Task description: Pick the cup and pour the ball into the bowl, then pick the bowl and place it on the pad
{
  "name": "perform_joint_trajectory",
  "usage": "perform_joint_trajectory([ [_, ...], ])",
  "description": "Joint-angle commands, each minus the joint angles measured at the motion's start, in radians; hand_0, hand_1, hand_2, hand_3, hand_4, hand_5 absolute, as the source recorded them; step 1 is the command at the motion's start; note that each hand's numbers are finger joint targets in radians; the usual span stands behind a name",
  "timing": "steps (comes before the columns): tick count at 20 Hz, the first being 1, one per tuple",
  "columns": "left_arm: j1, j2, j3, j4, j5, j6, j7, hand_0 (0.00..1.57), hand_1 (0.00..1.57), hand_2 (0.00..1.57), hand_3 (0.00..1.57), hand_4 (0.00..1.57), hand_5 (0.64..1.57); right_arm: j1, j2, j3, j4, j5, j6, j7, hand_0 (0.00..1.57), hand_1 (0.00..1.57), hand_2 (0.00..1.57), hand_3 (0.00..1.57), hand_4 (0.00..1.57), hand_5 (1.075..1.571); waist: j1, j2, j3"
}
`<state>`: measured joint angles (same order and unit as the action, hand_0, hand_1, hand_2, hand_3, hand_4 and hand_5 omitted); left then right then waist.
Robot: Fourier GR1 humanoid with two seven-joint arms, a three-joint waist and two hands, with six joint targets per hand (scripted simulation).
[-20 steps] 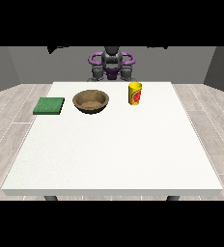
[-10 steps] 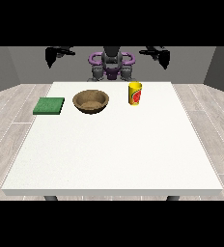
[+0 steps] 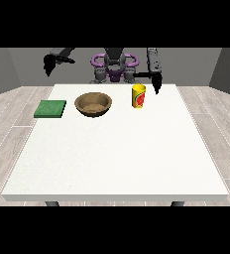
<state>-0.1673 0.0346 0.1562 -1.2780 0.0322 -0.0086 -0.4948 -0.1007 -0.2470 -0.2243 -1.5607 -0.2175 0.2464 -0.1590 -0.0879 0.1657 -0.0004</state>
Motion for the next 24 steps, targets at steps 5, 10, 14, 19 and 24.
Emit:
perform_joint_trajectory([
  [5,-0.111,-0.021,0.025,0.306,-0.025,0.083,-0.240,0.00,0.00,0.00,0.00,0.00,1.518,0.010,-0.005,-0.021,0.100,-0.003,0.072,-0.114,0.00,0.00,0.00,0.00,0.00,1.570,-0.032,0.039,0.0001],
  [10,-0.212,0.025,0.079,0.506,-0.001,0.076,-0.297,0.00,0.00,0.00,0.00,0.00,1.520,-0.048,-0.027,-0.036,0.075,-0.031,0.062,-0.033,0.00,0.00,0.00,0.00,0.00,1.571,-0.046,0.048,-0.0003],
  [14,-0.259,0.030,0.078,0.618,-0.011,0.080,-0.391,0.00,0.00,0.00,0.00,0.00,1.521,-0.072,-0.023,-0.038,0.118,-0.030,0.071,-0.054,0.00,0.00,0.00,0.00,0.00,1.571,-0.036,0.052,-0.0003],
  [19,-0.325,-0.003,0.085,0.696,-0.005,0.144,-0.391,0.00,0.00,0.00,0.00,0.00,1.527,-0.081,-0.009,-0.007,0.136,0.013,0.059,-0.061,0.00,0.00,0.00,0.00,0.00,1.571,-0.048,0.051,-0.0003],
  [24,-0.260,-0.011,0.021,0.682,-0.150,0.373,-0.503,1.29,1.29,1.57,1.57,1.40,1.268,-0.110,-0.022,-0.041,0.163,0.009,0.047,-0.097,0.00,0.00,0.00,0.00,0.00,1.570,-0.066,0.096,-0.0002],
])
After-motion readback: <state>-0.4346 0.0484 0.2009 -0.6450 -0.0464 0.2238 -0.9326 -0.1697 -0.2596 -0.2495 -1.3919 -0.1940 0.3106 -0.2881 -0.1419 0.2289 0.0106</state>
